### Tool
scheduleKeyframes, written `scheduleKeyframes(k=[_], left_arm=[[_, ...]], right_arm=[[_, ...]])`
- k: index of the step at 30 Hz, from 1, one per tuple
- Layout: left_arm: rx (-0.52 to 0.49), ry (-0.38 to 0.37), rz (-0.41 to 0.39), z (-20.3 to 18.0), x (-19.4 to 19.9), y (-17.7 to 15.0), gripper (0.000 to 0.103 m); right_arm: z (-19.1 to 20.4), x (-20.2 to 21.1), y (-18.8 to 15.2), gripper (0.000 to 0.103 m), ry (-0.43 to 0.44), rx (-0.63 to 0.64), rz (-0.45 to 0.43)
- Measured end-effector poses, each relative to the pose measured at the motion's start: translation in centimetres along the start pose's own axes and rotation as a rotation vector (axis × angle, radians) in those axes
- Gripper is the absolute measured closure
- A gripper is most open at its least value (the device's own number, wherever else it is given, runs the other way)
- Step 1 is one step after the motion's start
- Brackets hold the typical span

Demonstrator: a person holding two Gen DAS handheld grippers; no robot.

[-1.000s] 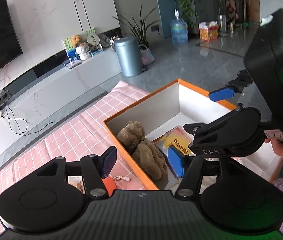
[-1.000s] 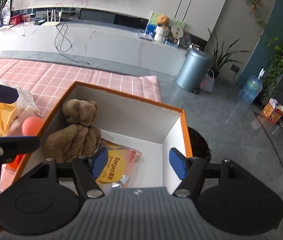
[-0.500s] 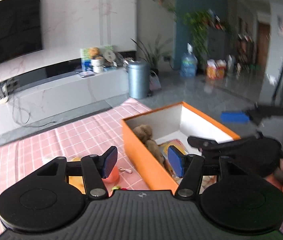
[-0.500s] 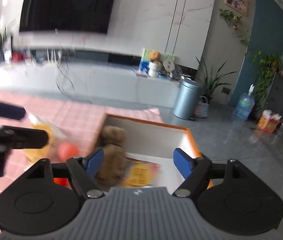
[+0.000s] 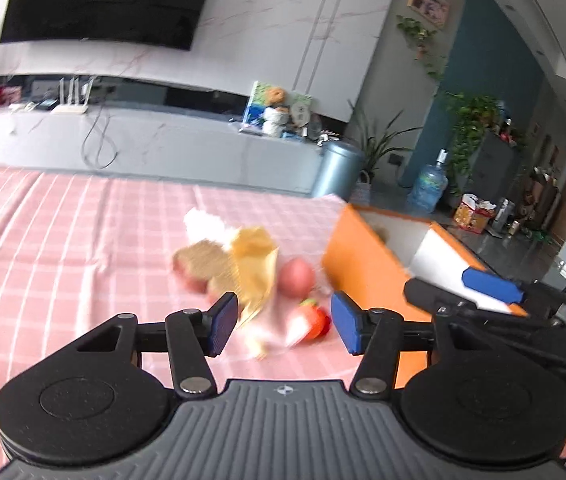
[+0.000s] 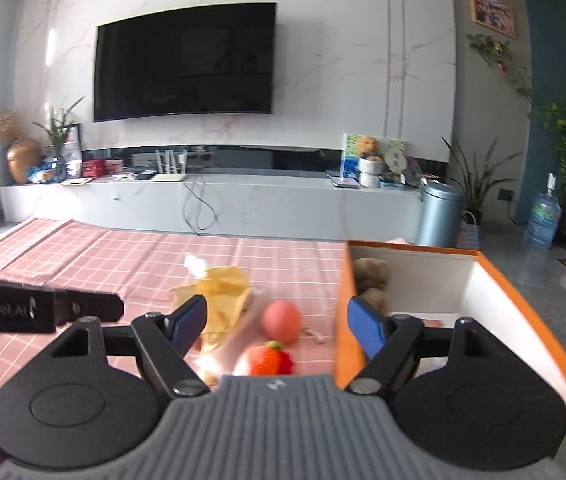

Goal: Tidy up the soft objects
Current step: 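Open both grippers to release the items and withdraw toward the table, then grasp the yellow cloth with the left gripper while the right gripper grasps the clear plastic bag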

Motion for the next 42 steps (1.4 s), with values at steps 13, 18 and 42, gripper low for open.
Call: scheduleKeyframes(k=[13,18,42], left_arm=[[0.027,0.009,0.038,2.0,0.0,-5.1,0.070],[0.046,0.001,0.068,2.1,-1.3,-5.8,0.070],[-0.050,-0.015,0.136,1.8,-12.6,-0.7,0.035]], right_arm=[[2.9,-2.8,-6.1,0.043,-0.008,0.069,0.104],[2.2,-4.5,-7.1,0.051,-0.029,0.064,0.142],[0.6,-15.9,-5.5,0.074,-0.083,0.047,0.166]])
Point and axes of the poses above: each gripper's, at about its wrist camera, not at the fingertips, and x roughly against the way its jaws point, z to its left, y to its top, the point moved 9 cm from there along -x, roughly the way its jaws point, and after that the axes turned 14 degrees about -x, right-handed, at the moved point
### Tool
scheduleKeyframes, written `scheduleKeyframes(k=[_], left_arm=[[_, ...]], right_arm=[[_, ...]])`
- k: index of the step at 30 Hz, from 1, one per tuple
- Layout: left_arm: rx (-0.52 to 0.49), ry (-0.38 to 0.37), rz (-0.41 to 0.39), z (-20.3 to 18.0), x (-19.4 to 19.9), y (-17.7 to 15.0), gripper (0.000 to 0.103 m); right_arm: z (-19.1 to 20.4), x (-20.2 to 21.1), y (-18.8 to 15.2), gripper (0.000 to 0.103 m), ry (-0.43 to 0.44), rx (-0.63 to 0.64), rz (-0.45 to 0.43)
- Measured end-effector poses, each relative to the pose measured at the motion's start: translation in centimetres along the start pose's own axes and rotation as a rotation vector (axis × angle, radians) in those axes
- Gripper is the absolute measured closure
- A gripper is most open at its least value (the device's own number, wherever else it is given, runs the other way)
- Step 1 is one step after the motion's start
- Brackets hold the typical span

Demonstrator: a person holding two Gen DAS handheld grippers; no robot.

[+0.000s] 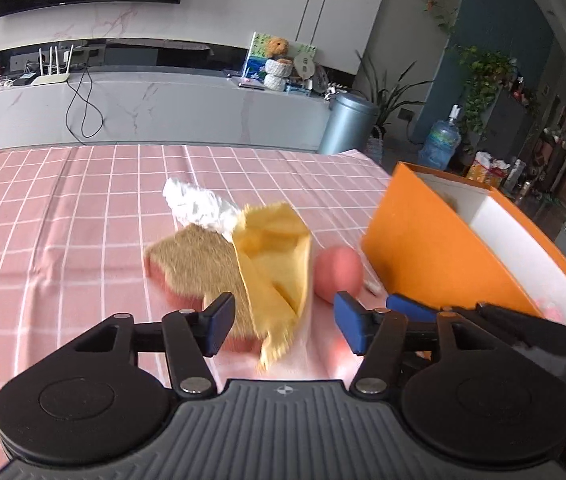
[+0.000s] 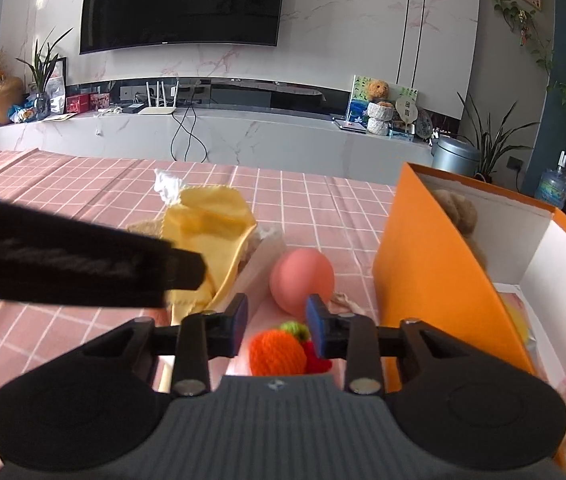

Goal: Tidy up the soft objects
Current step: 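Grasp the yellow cloth with the left gripper while the right gripper grasps the clear plastic bag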

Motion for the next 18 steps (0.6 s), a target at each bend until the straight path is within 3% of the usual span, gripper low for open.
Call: scheduleKeyframes(k=[8,10,12,13,15,18], left_arm=[[-0.049,0.027,0.036,-0.2,-3.7,0.9,0.035],[-0.054,0.037,0.041,-0.1,-4.3,0.9,0.043],[-0.077,0.055,0.040,-0.3,-4.5,0.9,0.079],[-0.093,0.057,0.040,-0.4,-4.5,0.9,0.085],[-0.105,0.059,0.029,-0.5,-4.2,0.7,0.096],[-0.109,0.060,-0.009,-0.5,-3.0,0.7,0.098]], right_arm=[[0.2,-2.2,0.1,0.077,0.029,-0.017,0.014],[0.2,-2.4,0.1,0.077,0.036,-0.022,0.020],[0.2,-2.5,0.0,0.077,0.042,-0.021,0.021],[0.1,-2.4,0.1,0.077,0.045,-0.021,0.021],[0.1,-2.3,0.2,0.077,0.050,-0.022,0.020],[0.1,-2.0,0.3,0.077,0.058,-0.028,0.014]])
Point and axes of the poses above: each gripper's, at about its wrist camera, not at the fingertips, and x roughly against the way its jaws point, z to its left, y to its top, the point moved 9 cm from there along -x, roughly the way its jaws point, and after that the axes turned 14 degrees about -x, right-handed, at the moved point
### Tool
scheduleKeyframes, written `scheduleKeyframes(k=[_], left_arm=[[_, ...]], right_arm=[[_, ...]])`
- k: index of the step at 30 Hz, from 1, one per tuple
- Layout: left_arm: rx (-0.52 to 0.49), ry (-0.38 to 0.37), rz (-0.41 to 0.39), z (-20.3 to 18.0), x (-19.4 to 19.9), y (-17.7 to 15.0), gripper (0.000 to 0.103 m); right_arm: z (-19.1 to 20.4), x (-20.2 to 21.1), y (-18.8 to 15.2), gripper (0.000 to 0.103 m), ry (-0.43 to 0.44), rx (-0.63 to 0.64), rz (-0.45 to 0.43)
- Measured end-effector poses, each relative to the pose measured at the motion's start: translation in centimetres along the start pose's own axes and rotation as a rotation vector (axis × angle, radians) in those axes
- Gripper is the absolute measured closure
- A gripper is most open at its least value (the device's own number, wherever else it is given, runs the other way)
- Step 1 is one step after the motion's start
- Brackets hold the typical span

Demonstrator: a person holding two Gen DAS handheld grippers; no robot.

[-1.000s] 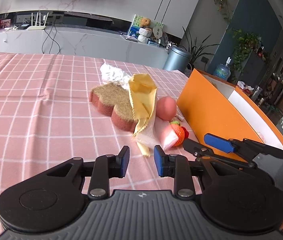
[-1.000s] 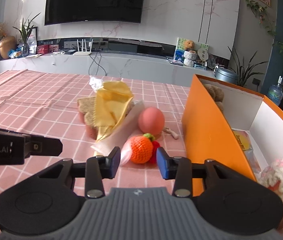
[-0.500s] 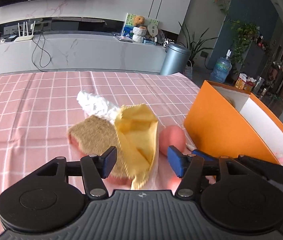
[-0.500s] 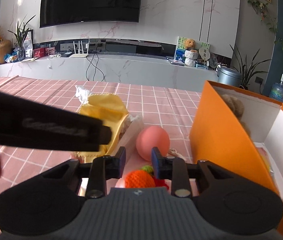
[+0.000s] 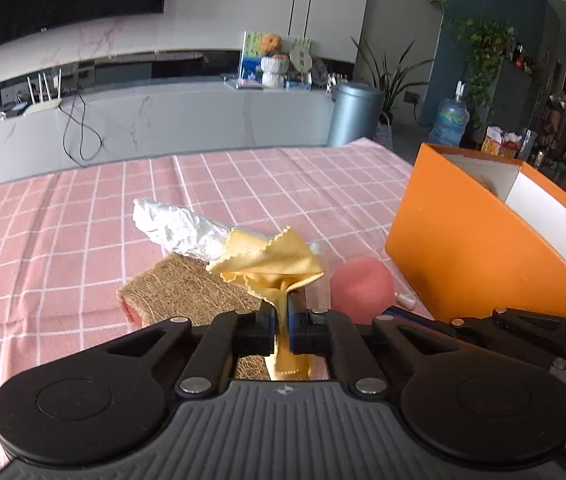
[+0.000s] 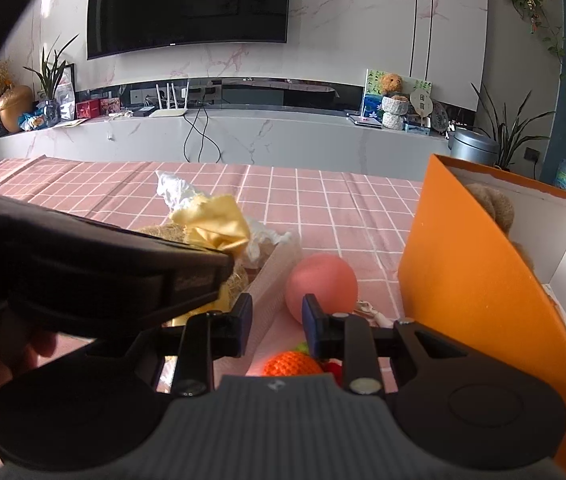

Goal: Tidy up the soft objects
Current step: 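Grasp the yellow cloth with the left gripper while the right gripper grasps the clear plastic bag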

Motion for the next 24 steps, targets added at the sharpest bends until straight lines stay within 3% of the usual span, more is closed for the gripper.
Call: scheduleKeyframes(k=[6,13,17,21,24], left_arm=[[0.037,0.037,-0.053,2.2,4.3,0.2,0.098],[0.107,0.094,0.000,5.1,7.0,-2.4,0.098],[0.135,0.085,0.045,5.2,7.4,-4.7,0.098],[0.171,0.050,0.086,4.7,7.0,-6.4,0.098],[0.167,0.031,0.090,4.1,6.9,-7.0,0.098]], right_arm=[[0.2,1.1,0.6,0.077,0.037,-0.068,0.001],[2.5,1.4,-0.8,0.075,0.080,-0.074,0.054],[3.4,1.3,-2.2,0.072,0.107,-0.061,0.108],[3.6,0.6,-3.4,0.060,0.062,-0.007,0.129],[3.0,-0.2,-3.8,0.060,0.048,-0.020,0.148]])
Point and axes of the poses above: each gripper's, at about its wrist camera, not at the fingertips, and x roughly against the way its jaws point, z to its left, y to its top, the point moved 9 cm from there along -x, roughly the way its jaws point, and after that the axes turned 14 degrees about -x, right-handed, at the moved point
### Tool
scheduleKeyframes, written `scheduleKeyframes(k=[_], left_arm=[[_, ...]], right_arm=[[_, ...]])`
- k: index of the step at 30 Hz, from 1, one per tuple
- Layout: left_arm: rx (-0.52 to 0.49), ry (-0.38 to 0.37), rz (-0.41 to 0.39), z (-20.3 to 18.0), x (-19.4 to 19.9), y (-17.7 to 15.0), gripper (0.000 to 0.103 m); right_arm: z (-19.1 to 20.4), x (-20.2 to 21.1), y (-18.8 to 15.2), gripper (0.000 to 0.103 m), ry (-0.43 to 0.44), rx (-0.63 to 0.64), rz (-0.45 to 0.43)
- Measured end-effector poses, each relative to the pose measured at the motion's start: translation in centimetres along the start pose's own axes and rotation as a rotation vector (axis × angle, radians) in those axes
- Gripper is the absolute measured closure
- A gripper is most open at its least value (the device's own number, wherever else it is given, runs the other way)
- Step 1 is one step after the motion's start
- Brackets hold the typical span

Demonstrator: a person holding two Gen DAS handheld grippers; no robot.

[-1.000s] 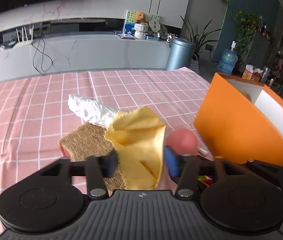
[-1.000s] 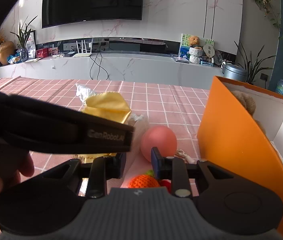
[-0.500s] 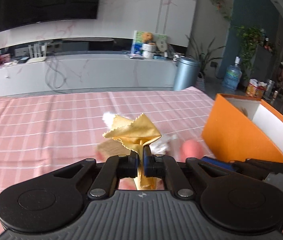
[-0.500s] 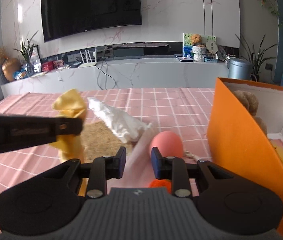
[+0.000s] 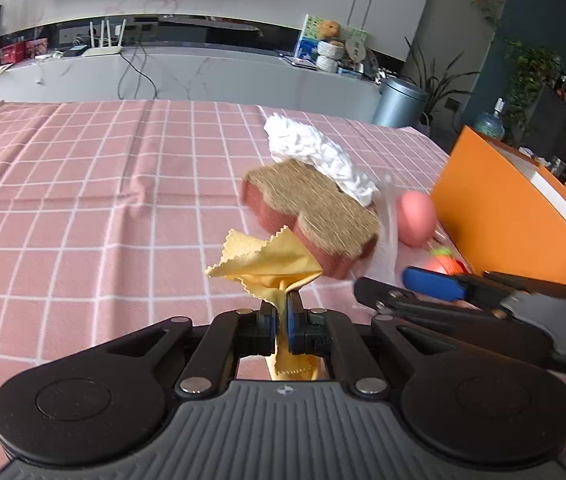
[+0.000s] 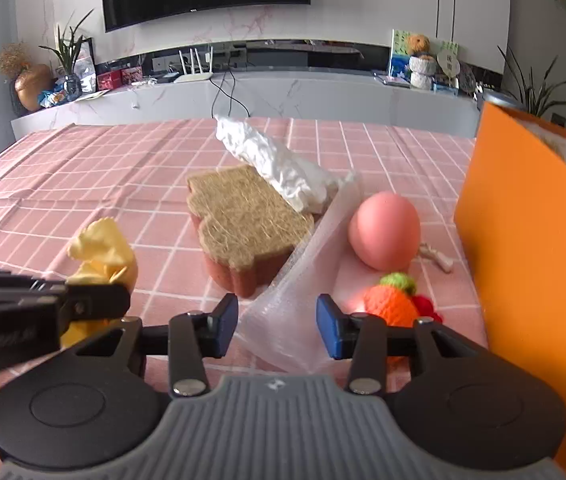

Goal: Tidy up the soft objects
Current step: 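Grasp the yellow cloth with the left gripper while the right gripper grasps the clear plastic bag, then carry the yellow cloth and clear bag over the orange box with both grippers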

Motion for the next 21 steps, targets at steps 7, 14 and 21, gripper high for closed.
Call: scheduleKeyframes(k=[7,14,21], left_arm=[[0.006,-0.023,-0.004,-0.7,0.2,-0.4,0.098],[0.006,-0.024,-0.011,-1.5,1.4,-0.7,0.098],[0.001,-0.016,-0.039,-1.9,3.3,-0.3,0.098]], right_arm=[[-1.0,-0.3,-0.3,0.102,-0.024,-0.020,0.013],[-0.6,2.5,-0.1,0.103,-0.005,-0.014,-0.031],[0.0,6.6,0.5,0.103,0.050,-0.034,-0.107]])
Point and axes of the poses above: each gripper's, at about its wrist camera, not at the fingertips, and x roughly against the way its jaws point, z to its left, y to its top, the point moved 9 cm from there along -x, roughly the way its jaws point, and after that the axes turned 14 degrees about -x, right-handed, at the moved point
